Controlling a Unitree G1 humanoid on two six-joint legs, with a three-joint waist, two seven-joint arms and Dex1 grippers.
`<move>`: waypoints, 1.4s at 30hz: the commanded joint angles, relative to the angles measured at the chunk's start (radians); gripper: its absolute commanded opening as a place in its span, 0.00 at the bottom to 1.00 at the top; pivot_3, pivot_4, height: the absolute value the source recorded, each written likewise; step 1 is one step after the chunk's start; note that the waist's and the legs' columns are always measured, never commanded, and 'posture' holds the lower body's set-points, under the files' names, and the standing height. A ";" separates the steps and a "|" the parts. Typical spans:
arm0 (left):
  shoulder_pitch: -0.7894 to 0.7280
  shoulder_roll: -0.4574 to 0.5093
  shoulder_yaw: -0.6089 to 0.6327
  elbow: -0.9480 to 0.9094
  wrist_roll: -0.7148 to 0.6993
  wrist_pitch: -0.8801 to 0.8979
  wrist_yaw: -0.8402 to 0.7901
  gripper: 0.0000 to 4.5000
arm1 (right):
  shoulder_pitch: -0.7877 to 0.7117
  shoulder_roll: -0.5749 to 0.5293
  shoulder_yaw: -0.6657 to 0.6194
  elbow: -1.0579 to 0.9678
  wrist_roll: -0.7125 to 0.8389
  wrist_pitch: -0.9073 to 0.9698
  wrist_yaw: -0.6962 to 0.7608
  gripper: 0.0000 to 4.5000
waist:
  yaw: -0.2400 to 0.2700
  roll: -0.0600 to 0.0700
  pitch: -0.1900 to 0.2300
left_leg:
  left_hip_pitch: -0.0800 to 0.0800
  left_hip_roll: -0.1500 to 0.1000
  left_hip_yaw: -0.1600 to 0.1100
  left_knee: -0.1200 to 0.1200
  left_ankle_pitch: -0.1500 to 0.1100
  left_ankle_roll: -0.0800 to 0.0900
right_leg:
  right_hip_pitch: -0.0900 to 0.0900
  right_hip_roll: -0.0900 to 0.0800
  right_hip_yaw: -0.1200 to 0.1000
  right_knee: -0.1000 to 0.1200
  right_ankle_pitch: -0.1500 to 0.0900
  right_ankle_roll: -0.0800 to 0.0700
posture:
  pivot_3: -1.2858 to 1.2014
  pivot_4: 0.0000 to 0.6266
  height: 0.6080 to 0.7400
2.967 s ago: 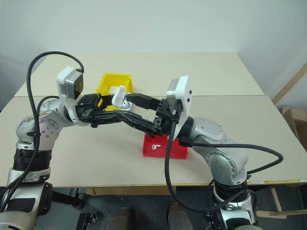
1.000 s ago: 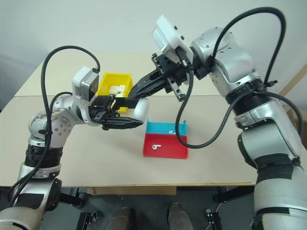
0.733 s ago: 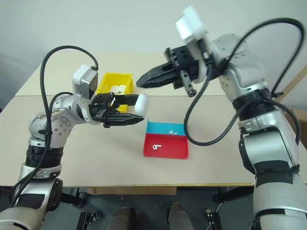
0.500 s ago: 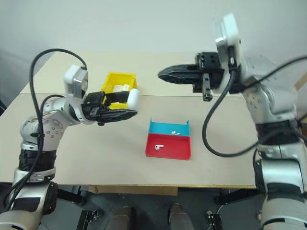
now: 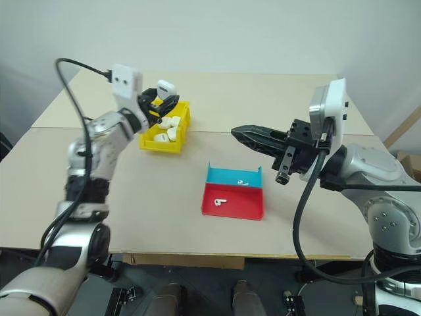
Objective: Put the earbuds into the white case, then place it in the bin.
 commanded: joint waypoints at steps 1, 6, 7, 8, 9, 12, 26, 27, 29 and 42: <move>-0.109 -0.025 -0.007 0.235 0.093 -0.118 0.162 0.63 | -0.001 0.005 -0.030 -0.053 0.035 0.001 -0.041 0.01 | -0.002 0.000 0.000 | 0.000 0.000 0.000 0.000 0.000 0.000 | 0.000 0.000 0.000 0.000 0.000 0.000 | 0.52 0.24 1.00; -0.179 -0.070 -0.011 0.464 0.123 -0.225 0.151 0.63 | 0.013 0.012 -0.034 -0.071 0.056 0.002 -0.072 0.01 | 0.000 0.000 0.000 | -0.001 -0.001 0.000 0.000 0.000 0.000 | 0.000 -0.001 0.000 -0.001 0.000 0.000 | 0.52 0.24 1.00; -0.185 -0.075 -0.018 0.491 0.132 -0.231 0.147 0.71 | 0.015 0.010 -0.035 -0.073 0.060 0.001 -0.076 0.00 | 0.000 0.000 0.000 | -0.001 -0.001 0.000 0.000 0.000 0.000 | 0.000 -0.001 0.000 -0.001 0.000 0.000 | 0.52 0.24 1.00; -0.189 -0.076 -0.020 0.509 0.137 -0.241 0.143 0.79 | 0.016 0.008 -0.036 -0.074 0.063 0.001 -0.080 0.00 | 0.000 0.000 0.000 | -0.001 -0.001 0.000 0.000 0.000 0.000 | 0.000 -0.001 0.000 -0.001 0.000 0.000 | 0.52 0.24 1.00; -0.192 -0.076 -0.021 0.523 0.141 -0.249 0.140 0.84 | 0.017 0.007 -0.036 -0.075 0.065 0.000 -0.084 0.00 | 0.000 0.000 0.000 | -0.001 -0.001 0.000 0.000 0.000 0.000 | 0.000 -0.001 0.000 -0.001 0.000 0.000 | 0.52 0.24 1.00; -0.197 -0.071 -0.013 0.537 0.147 -0.275 0.142 1.00 | 0.027 0.003 -0.047 -0.083 0.079 0.000 -0.094 0.00 | 0.000 0.000 0.000 | -0.001 -0.001 0.000 0.000 0.000 0.000 | 0.000 -0.001 0.000 0.000 0.000 0.000 | 0.52 0.24 1.00; 0.115 0.169 0.011 -0.148 -0.042 -0.133 -0.406 1.00 | 0.030 0.011 -0.047 -0.076 0.139 -0.023 -0.088 0.00 | -0.020 0.000 0.000 | 0.001 0.000 0.000 -0.001 0.000 0.000 | 0.000 0.000 0.000 0.001 0.000 0.000 | 0.52 0.24 1.00; 0.162 0.198 0.015 -0.230 -0.074 -0.126 -0.467 1.00 | 0.039 0.011 -0.048 -0.076 0.136 -0.025 -0.079 0.00 | -0.023 0.000 0.000 | 0.000 0.000 0.000 -0.001 0.000 0.000 | 0.000 0.000 0.000 0.001 0.000 0.000 | 0.52 0.24 1.00; 0.235 0.256 0.025 -0.354 -0.128 -0.089 -0.562 1.00 | 0.055 0.009 -0.046 -0.072 0.121 -0.028 -0.062 0.00 | -0.024 0.000 0.000 | 0.001 0.001 0.001 -0.001 0.000 0.000 | 0.000 -0.001 0.000 0.001 0.000 0.000 | 0.52 0.24 1.00; 0.824 0.568 0.259 -1.041 -0.565 0.095 -0.939 1.00 | 0.372 -0.130 -0.037 -0.011 -0.255 -0.146 0.189 0.00 | -0.024 0.000 -0.001 | 0.003 0.002 0.003 -0.001 0.000 0.000 | 0.002 0.000 0.000 0.001 -0.001 0.000 | 0.52 0.24 1.00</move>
